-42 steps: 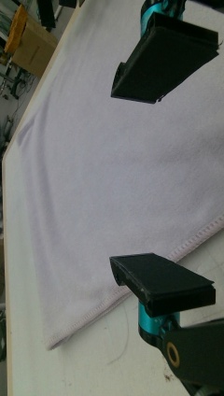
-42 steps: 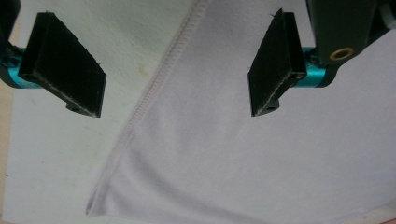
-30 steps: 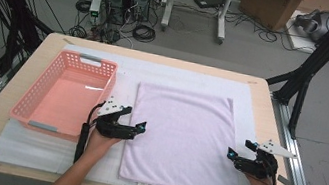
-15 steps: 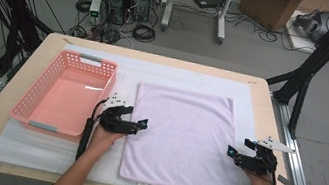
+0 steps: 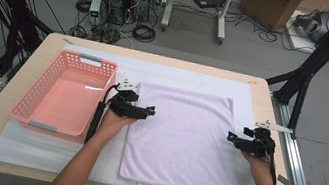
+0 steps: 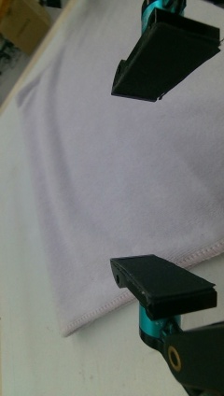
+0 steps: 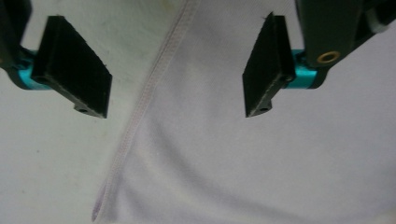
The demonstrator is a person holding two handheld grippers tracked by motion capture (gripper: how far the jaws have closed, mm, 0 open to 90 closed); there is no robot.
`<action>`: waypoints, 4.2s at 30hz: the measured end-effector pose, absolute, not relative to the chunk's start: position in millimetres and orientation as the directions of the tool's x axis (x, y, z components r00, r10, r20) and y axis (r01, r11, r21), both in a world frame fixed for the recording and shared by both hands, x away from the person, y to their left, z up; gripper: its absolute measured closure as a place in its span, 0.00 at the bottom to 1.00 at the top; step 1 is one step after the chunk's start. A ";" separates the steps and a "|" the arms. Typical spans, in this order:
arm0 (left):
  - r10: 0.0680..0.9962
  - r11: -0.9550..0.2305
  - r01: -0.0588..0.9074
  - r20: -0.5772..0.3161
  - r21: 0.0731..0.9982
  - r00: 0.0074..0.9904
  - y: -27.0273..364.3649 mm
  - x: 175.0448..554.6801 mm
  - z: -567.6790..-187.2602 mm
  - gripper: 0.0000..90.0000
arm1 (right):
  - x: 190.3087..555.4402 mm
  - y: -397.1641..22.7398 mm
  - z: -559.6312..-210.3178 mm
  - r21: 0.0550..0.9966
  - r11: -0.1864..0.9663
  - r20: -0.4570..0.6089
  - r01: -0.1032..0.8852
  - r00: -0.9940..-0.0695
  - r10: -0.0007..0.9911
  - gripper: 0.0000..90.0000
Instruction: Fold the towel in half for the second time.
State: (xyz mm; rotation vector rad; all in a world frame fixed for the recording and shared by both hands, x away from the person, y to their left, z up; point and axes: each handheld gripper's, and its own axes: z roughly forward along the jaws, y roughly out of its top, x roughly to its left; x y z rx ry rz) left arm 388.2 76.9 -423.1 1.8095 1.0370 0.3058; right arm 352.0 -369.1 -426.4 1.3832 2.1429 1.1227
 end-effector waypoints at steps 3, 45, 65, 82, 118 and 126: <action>0.777 -0.151 0.529 -0.230 0.835 0.586 77.7 392.8 -423.6 0.17 | 364.3 -370.1 -428.1 0.760 0.204 0.128 0.617 -0.450 0.884 0.26; 0.864 -0.221 0.567 -0.110 0.794 0.491 72.3 428.3 -450.4 0.92 | 425.0 -339.5 -440.8 0.703 0.245 0.074 0.667 -0.411 0.908 0.91; 0.855 -0.061 0.453 -0.188 0.889 0.483 84.7 419.0 -407.1 0.93 | 413.0 -345.3 -402.6 0.819 0.200 0.032 0.538 -0.390 0.920 0.92; 0.804 -0.125 0.449 -0.175 0.885 0.569 88.7 360.8 -410.7 0.93 | 359.9 -356.1 -405.5 0.821 0.271 0.001 0.503 -0.477 0.879 0.92; 0.841 -0.119 0.638 -0.265 0.761 0.472 87.6 398.7 -441.6 0.51 | 393.9 -345.2 -406.9 0.696 0.208 0.100 0.687 -0.379 0.920 0.52; 0.814 -0.152 0.635 -0.269 0.757 0.515 89.5 397.9 -443.1 0.93 | 404.8 -345.1 -420.6 0.644 0.260 0.065 0.720 -0.390 0.918 0.96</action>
